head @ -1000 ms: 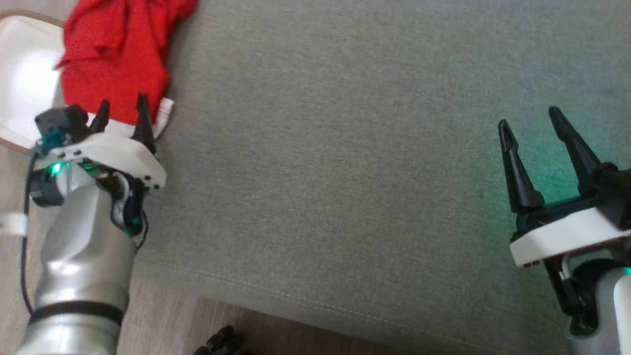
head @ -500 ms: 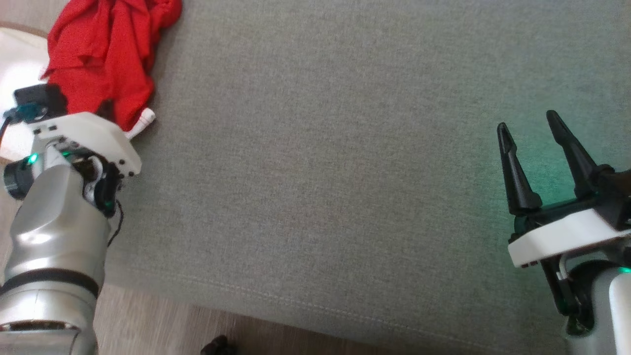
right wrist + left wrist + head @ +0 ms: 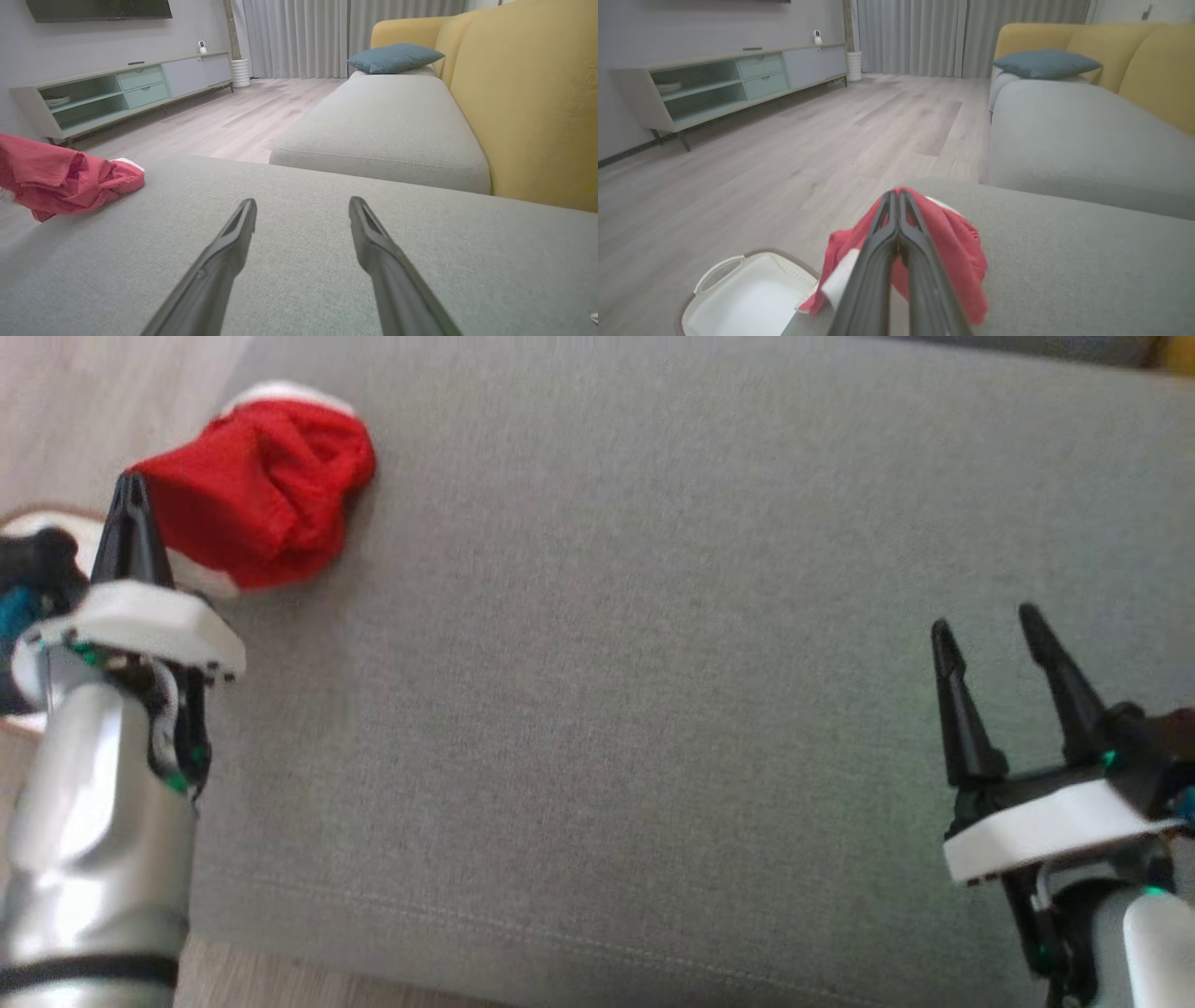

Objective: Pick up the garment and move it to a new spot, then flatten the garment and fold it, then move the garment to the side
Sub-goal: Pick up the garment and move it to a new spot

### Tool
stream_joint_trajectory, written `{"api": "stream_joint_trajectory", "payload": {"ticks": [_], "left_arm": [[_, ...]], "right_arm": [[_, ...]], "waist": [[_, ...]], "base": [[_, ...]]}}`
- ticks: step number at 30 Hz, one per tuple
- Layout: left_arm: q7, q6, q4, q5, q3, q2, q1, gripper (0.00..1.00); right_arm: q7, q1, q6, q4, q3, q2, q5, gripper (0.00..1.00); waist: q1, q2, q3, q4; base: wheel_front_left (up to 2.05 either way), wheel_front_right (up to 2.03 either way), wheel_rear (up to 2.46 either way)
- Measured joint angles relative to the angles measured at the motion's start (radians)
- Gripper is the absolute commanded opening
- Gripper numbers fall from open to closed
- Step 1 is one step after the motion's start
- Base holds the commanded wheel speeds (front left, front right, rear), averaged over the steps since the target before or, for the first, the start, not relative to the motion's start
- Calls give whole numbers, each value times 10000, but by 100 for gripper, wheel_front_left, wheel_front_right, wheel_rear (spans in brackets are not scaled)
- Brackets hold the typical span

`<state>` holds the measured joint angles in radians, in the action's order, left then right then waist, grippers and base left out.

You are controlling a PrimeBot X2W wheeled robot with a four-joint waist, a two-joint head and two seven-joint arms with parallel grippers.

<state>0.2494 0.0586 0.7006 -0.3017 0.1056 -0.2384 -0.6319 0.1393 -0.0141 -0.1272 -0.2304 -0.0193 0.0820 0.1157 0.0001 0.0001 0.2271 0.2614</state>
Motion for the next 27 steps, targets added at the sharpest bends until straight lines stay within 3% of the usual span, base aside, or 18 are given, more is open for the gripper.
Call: {"api": "stream_joint_trajectory", "payload": {"ticks": [9,13,21,27], "left_arm": [[-539,917,-5258,502,391,23,3568,0],[-1279,909,-7039,633,1175,288,4455,0],[-2044,150,-7265,633,2917,867,4499,0],[-2046,-504,-6807,838,4180,1442,3280,0]], "right_arm": [[-96,557,0,21,-58,-251,169,100],[-178,637,0,25,-84,-322,228,100],[-441,617,0,121,-159,-351,468,100],[-752,476,0,362,-180,-355,729,100]], "waist": [[0,0,-972,-651],[0,0,-1027,-1243],[-1,0,-778,-2792],[-1,0,-361,-4151]], "base": [[0,0,0],[0,0,0],[0,0,0],[0,0,0]]}}
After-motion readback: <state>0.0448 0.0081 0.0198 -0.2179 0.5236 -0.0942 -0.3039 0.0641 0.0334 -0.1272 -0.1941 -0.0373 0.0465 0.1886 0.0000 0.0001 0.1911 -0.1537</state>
